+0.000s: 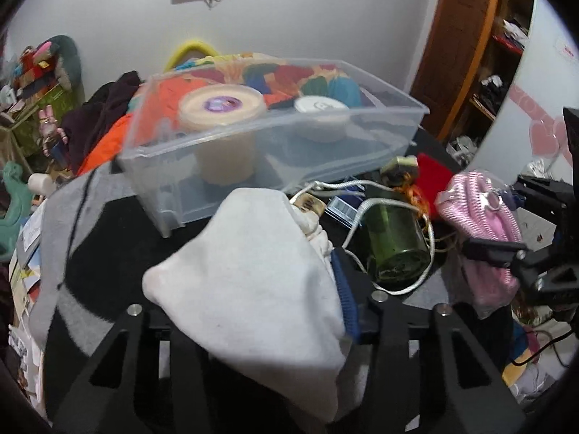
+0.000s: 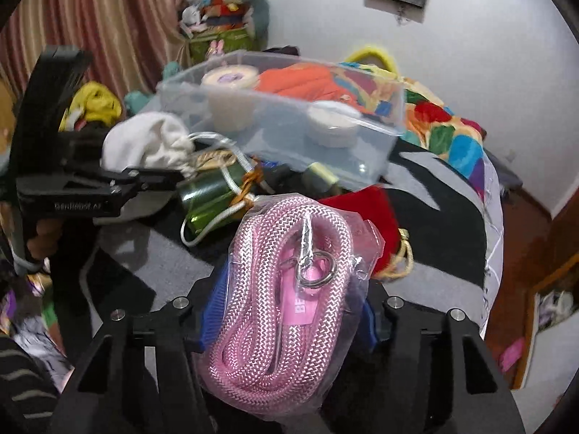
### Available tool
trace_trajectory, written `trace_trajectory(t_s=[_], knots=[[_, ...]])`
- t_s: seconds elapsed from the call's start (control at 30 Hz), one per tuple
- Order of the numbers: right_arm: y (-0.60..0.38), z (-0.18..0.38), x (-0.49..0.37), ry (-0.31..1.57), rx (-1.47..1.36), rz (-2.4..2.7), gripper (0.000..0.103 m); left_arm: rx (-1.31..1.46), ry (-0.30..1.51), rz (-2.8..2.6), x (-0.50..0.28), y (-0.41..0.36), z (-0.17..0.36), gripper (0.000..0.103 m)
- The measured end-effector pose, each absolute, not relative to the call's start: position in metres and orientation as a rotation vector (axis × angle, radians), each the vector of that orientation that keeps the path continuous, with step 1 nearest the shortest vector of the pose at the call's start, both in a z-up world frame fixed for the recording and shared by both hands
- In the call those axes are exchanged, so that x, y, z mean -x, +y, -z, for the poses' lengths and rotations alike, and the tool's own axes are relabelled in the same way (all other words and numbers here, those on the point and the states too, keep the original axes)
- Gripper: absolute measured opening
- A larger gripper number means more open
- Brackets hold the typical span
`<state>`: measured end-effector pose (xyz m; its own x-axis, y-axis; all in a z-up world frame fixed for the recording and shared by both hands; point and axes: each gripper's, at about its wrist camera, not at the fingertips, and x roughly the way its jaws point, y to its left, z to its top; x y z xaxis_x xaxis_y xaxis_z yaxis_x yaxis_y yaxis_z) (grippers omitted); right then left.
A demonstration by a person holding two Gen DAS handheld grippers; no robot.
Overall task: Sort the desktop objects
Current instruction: 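Lift both bags, carry them over the clear box and release them inside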
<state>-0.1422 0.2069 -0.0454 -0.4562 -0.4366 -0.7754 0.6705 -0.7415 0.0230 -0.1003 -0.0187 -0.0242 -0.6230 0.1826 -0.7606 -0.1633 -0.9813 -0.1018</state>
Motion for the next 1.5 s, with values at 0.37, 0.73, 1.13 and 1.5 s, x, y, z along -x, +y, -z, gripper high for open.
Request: trace_trajectory(t_s=[0.37,0.73,1.13,1.5], knots=[[0.234,-0.002,0.153,0.175,-0.972,2.267,0.055,1.093,-0.129,-2.760,0.089,-0.037,-0.023,0.032],[0.231,-0.015,0.185,0.083,-0.946,2.273,0.055,1.022,-0.218,-2.826,0.094,-0.050,-0.042,0.024],[0.217,-0.030,0.212,0.062,-0.894,2.281,0.055,1.054,-0.403,-2.679,0.124,-0.058,-0.064,0.024],[0.197,-0.037,0.246,0.085,-0.873,2.298,0.055,1.023,-0.318,-2.729,0.161,-0.046,-0.087,0.024]])
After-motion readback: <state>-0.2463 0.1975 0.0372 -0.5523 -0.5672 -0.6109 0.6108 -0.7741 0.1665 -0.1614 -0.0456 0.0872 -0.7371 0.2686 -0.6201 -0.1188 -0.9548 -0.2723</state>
